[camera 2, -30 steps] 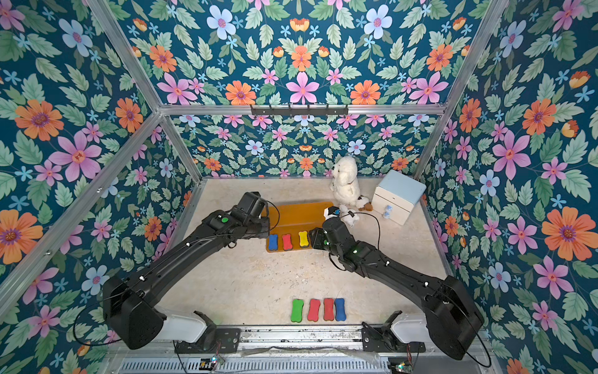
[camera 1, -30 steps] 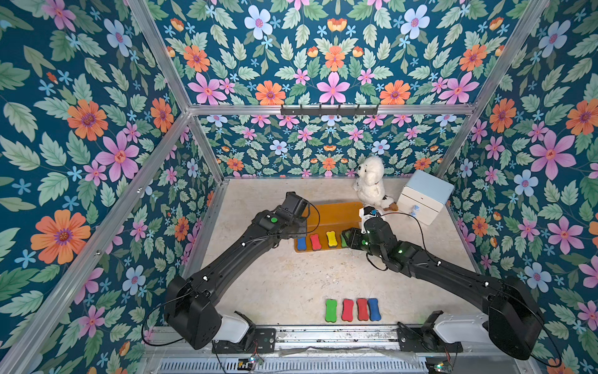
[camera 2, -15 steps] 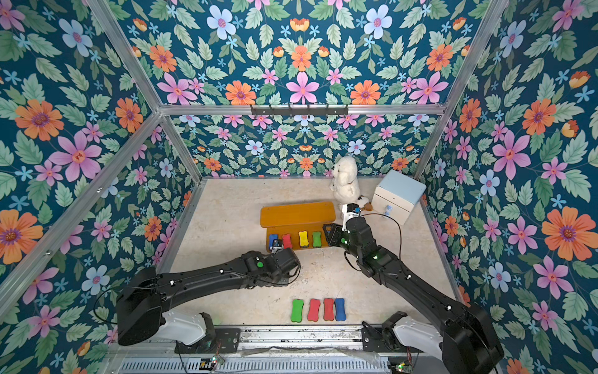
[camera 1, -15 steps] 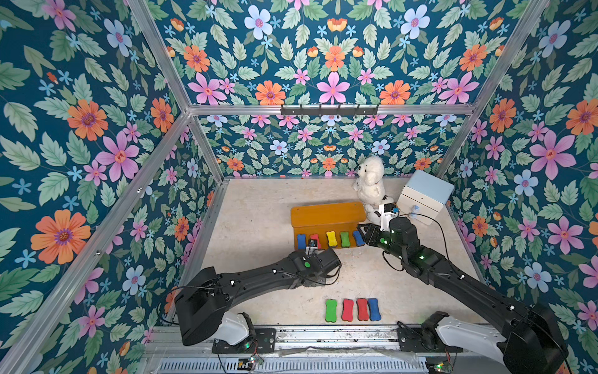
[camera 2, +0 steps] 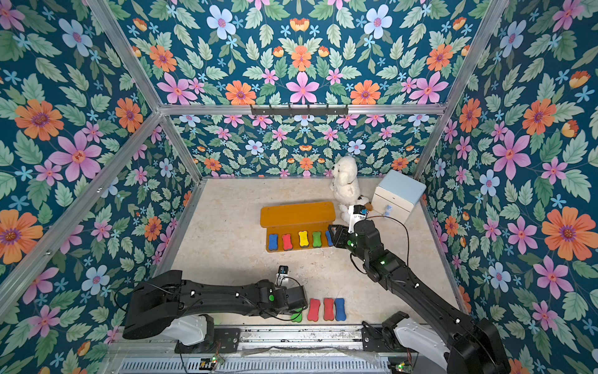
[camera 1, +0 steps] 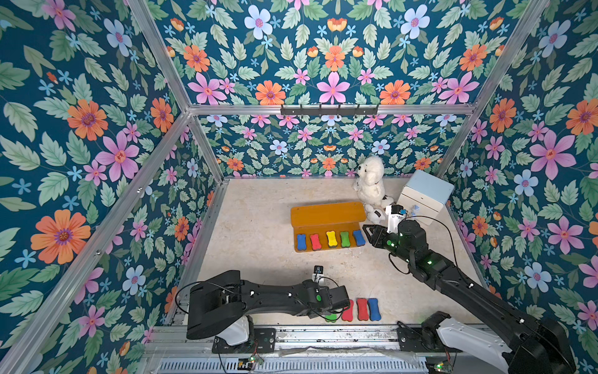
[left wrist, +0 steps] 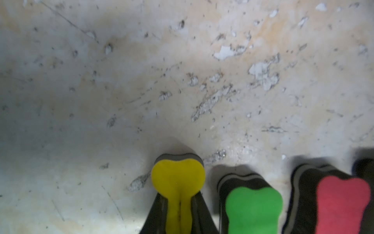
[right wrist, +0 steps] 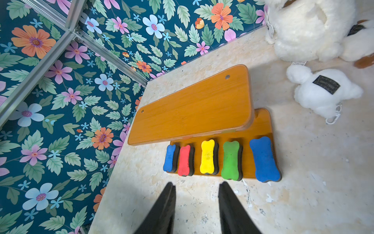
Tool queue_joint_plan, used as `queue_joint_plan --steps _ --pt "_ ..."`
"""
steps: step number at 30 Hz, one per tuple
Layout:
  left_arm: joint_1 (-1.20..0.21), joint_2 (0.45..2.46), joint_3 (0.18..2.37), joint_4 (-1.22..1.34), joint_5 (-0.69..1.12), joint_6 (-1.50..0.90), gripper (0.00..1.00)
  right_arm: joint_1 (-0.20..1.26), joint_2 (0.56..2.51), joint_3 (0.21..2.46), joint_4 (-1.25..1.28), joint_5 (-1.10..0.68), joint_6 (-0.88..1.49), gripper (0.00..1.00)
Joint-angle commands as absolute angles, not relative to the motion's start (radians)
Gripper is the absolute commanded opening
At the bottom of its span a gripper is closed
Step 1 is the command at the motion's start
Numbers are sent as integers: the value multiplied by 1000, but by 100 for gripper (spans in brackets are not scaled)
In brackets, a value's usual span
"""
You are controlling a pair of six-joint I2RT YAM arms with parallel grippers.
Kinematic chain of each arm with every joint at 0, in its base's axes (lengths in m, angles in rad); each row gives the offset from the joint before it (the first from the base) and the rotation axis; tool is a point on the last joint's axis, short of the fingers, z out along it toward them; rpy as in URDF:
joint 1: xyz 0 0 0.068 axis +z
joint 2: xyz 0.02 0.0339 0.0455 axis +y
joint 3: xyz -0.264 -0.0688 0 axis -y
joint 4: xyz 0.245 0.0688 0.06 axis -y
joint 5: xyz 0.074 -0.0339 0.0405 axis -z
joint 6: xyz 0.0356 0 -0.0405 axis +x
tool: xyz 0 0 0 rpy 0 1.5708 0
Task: Remove the whiteboard erasers from the shelf
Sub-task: Place the whiteboard eraser at the center of the board.
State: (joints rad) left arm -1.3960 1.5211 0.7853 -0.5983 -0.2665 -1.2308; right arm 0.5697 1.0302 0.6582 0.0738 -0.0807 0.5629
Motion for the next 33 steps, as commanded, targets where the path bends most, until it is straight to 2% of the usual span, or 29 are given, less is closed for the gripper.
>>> queue_joint_plan --steps 1,12,21,27,33 --pt "-1416 1505 768 -606 -296 -1299 0 570 1029 655 97 -87 558 40" --pt "-1447 1494 745 -609 -308 -1319 0 569 1066 662 115 -104 562 41" --pt "-1463 1487 725 -593 -317 -1323 23 571 1113 698 109 -112 551 41" --pt "-1463 1486 727 -590 -321 -1304 45 570 1131 710 108 -117 552 41" --pt "-1464 1487 737 -598 -328 -1299 59 569 1135 722 99 -121 552 41"
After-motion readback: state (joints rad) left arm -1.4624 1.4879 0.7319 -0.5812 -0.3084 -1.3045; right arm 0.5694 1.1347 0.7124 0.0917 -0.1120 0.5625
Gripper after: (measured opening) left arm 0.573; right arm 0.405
